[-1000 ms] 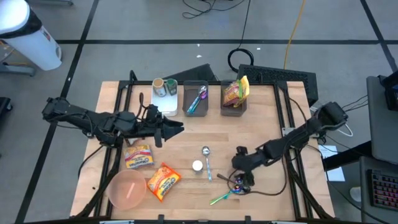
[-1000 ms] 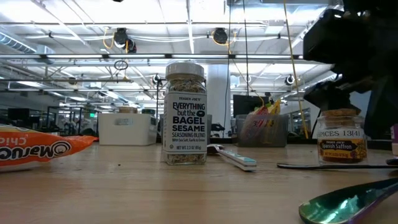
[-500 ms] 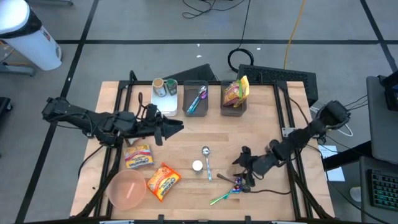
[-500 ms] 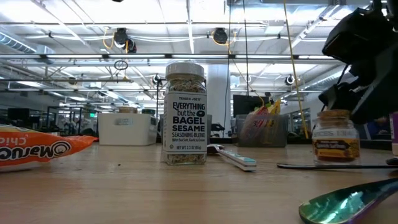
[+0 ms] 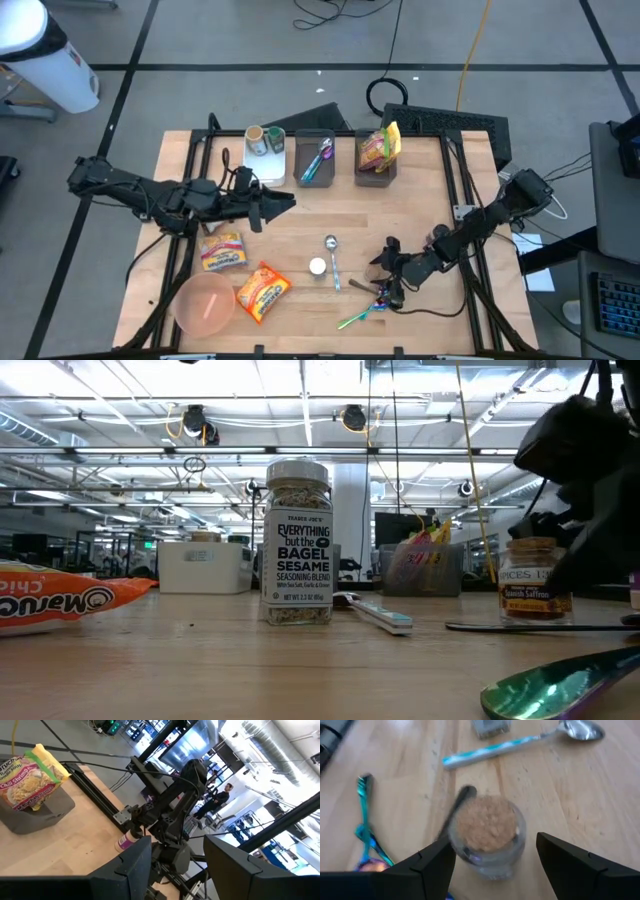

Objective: Pick & Place Food Item
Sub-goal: Put the brown seasoning bottle into the white bin

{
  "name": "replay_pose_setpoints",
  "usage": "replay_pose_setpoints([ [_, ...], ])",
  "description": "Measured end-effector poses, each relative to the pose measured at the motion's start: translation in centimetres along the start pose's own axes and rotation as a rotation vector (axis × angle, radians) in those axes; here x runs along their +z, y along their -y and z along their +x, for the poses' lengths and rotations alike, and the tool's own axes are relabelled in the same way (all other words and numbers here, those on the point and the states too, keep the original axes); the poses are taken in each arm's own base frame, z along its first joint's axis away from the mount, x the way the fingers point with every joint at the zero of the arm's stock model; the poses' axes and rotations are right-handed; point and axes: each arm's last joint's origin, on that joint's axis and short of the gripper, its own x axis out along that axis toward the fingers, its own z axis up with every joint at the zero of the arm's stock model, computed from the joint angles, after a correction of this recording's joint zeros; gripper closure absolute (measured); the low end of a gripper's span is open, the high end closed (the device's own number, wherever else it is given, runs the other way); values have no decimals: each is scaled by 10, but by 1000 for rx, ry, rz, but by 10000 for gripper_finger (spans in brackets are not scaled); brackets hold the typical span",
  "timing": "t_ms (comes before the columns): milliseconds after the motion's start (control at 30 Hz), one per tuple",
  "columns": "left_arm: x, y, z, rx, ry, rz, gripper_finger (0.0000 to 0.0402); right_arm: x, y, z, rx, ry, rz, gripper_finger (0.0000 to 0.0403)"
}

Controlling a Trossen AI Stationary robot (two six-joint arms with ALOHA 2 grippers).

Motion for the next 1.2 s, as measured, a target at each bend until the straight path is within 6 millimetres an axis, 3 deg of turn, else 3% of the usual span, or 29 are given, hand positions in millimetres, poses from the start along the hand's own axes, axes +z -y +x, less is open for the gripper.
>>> replay_pose_setpoints([
  [367,0,0,0,0,0,-8,215,-10,1,12,-14,0,5,141],
  [867,0,0,0,1,0,-18,215,-11,0,16,-28,41,29,212],
  [1200,0,0,0,6,3,-16,215,-11,0,16,-28,46,56,214],
])
